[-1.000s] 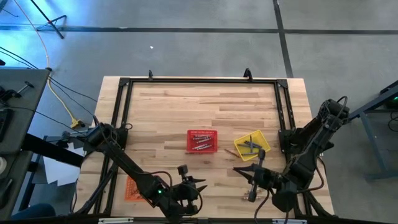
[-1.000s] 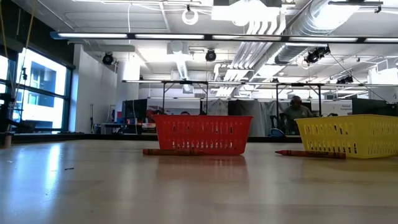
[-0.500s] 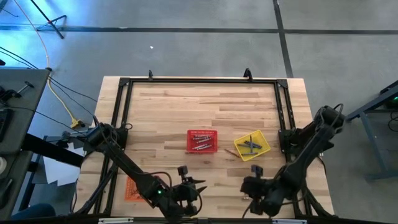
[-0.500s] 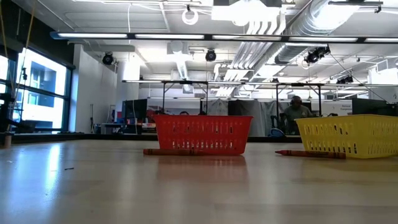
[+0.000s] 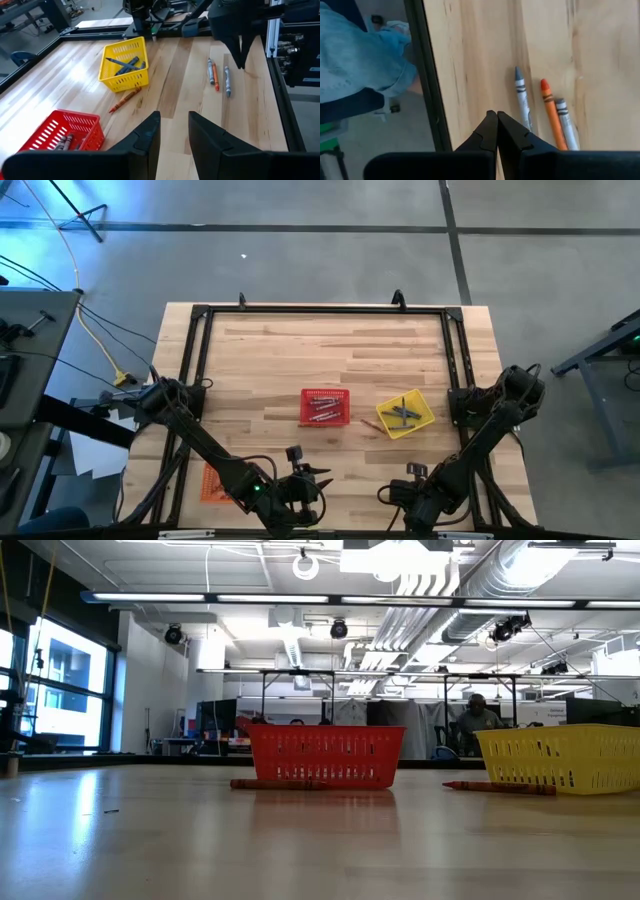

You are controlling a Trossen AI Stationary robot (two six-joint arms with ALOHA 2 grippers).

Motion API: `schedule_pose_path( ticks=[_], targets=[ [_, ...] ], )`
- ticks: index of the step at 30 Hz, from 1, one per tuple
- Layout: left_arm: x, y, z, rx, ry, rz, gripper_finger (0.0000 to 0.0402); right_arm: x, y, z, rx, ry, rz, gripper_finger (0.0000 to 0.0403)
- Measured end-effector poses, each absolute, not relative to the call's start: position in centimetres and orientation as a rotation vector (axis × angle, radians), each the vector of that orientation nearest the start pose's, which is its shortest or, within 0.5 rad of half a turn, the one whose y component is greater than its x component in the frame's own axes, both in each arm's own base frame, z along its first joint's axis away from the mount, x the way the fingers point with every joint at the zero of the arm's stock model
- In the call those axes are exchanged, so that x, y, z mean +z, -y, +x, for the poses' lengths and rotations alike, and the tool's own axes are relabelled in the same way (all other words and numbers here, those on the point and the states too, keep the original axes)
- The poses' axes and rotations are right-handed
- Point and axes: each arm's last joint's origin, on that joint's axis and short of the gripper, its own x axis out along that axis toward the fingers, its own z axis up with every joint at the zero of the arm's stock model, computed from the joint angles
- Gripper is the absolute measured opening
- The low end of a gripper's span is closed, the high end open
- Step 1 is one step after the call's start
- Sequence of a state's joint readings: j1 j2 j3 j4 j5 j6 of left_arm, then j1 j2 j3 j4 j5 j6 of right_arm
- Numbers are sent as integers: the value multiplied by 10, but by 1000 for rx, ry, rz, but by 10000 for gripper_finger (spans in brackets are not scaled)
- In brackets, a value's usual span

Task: Sort crayons
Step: Put the gray crayon into the red bin

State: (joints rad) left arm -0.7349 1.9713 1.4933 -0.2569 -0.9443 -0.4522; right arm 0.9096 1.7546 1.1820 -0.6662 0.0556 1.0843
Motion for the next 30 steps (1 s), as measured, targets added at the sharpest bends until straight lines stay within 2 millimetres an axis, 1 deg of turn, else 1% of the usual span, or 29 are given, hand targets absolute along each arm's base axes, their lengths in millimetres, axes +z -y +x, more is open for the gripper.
schedule_pose_path(
  ticks=[6, 9, 12, 18, 21, 24, 30],
  targets=[
    [231, 271, 335, 303, -427, 98, 86, 190, -267, 209, 65, -1342, 339, 1],
    [230, 272, 336, 285, -437, 92, 86, 190, -267, 209, 67, -1345, 340, 12],
    [231, 272, 336, 281, -439, 90, 86, 190, -267, 209, 68, -1345, 340, 41],
    [230, 272, 336, 281, -439, 80, 86, 189, -266, 209, 71, -1347, 331, 122],
    [230, 272, 336, 280, -439, 79, 86, 188, -265, 208, 55, -1362, 315, 152],
    [230, 272, 336, 280, -439, 79, 86, 180, -266, 207, 44, -1411, 298, 165],
    [230, 272, 336, 280, -439, 80, 86, 158, -270, 208, 45, -1531, 279, 158]
  ],
)
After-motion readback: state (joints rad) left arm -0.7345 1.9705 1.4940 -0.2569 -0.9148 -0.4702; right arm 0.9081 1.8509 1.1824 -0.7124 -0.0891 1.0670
